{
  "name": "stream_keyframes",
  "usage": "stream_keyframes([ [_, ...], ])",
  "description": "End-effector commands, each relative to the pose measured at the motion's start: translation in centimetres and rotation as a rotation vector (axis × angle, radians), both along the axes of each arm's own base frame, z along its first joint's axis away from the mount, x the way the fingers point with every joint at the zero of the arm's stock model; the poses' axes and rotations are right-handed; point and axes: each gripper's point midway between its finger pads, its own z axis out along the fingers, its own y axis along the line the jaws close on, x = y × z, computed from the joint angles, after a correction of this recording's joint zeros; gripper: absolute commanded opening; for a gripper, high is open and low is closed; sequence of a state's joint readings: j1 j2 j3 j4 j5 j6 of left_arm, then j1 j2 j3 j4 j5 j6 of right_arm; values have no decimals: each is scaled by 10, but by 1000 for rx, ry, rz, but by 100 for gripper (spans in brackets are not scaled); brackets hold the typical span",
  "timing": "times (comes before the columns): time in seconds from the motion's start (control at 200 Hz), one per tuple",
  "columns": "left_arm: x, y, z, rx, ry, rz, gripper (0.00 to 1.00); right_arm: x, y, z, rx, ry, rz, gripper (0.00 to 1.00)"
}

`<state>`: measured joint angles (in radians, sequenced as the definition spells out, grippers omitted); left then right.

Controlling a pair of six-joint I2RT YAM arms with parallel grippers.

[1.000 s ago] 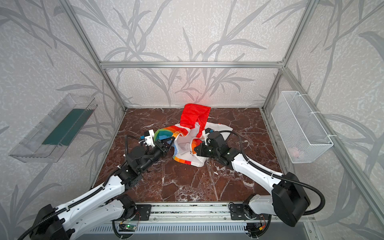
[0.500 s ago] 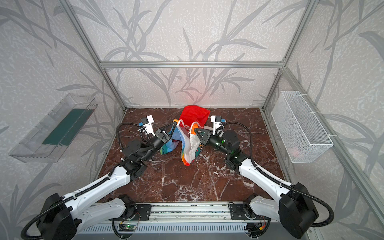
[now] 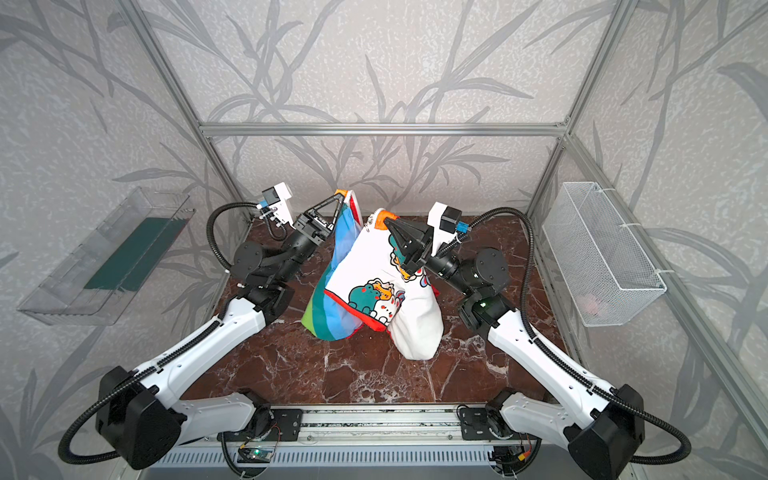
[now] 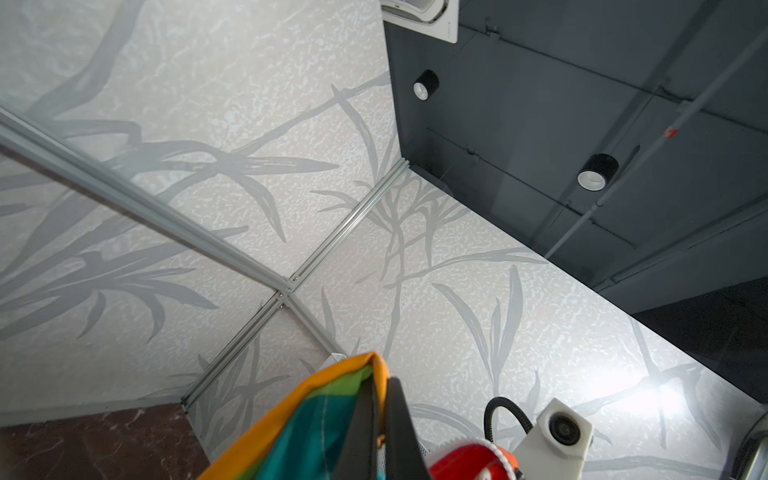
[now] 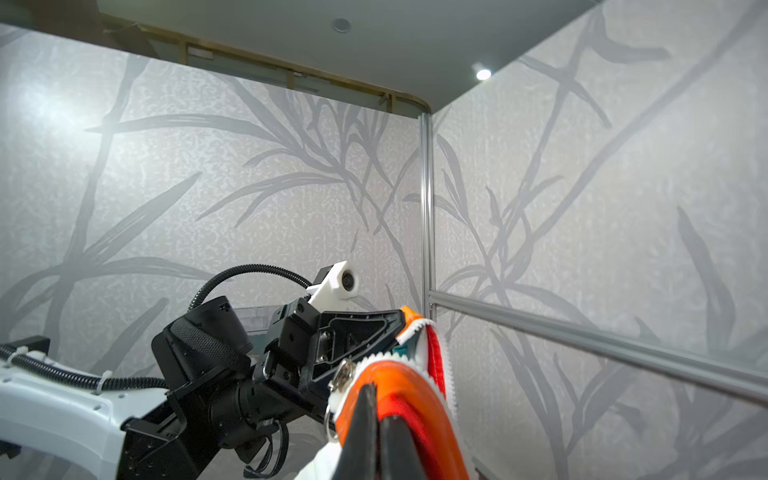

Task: Zip up the jacket
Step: 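Lift both grippers with the jacket front edges up off the table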

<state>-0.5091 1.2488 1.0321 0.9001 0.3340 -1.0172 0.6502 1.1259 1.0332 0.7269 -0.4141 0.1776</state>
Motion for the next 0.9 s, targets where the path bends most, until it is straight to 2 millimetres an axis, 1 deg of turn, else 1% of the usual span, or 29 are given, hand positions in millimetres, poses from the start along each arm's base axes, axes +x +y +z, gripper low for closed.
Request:
stream_keyframes([
  [0.0,-39,14,53,-43,-252,11,0,-27,-1,36,-38,-287,-64,0],
  [0.02,-41,15,55,-43,-270,20,0,-25,2,33,-62,-287,-71,0],
  [0.1,-51,16,65,-28,-338,37,0,-32,4,40,-110,-367,-99,0],
  [0.21,-63,14,79,-22,-397,4,0,-34,12,42,-193,-465,-158,0],
  [0.36,-78,16,94,-44,-460,3,0,-28,14,53,-166,-494,-202,0],
  [0.4,-77,17,95,-39,-457,11,0,-26,16,54,-171,-485,-205,0],
  [0.435,-75,16,94,-28,-442,22,0,-21,17,52,-186,-469,-218,0],
  [0.49,-72,15,90,4,-428,40,0,-8,15,47,-203,-412,-265,0],
  [0.555,-67,13,82,33,-399,48,0,4,13,39,-208,-371,-302,0],
  [0.7,-68,8,73,43,-382,19,0,7,13,32,-138,-306,-271,0],
  [0.805,-72,7,69,39,-377,24,0,3,10,32,-63,-283,-239,0],
  [0.82,-72,7,70,37,-378,28,0,1,8,36,-37,-296,-236,0],
  [0.895,-75,5,70,30,-383,26,0,-5,6,42,21,-291,-199,0],
])
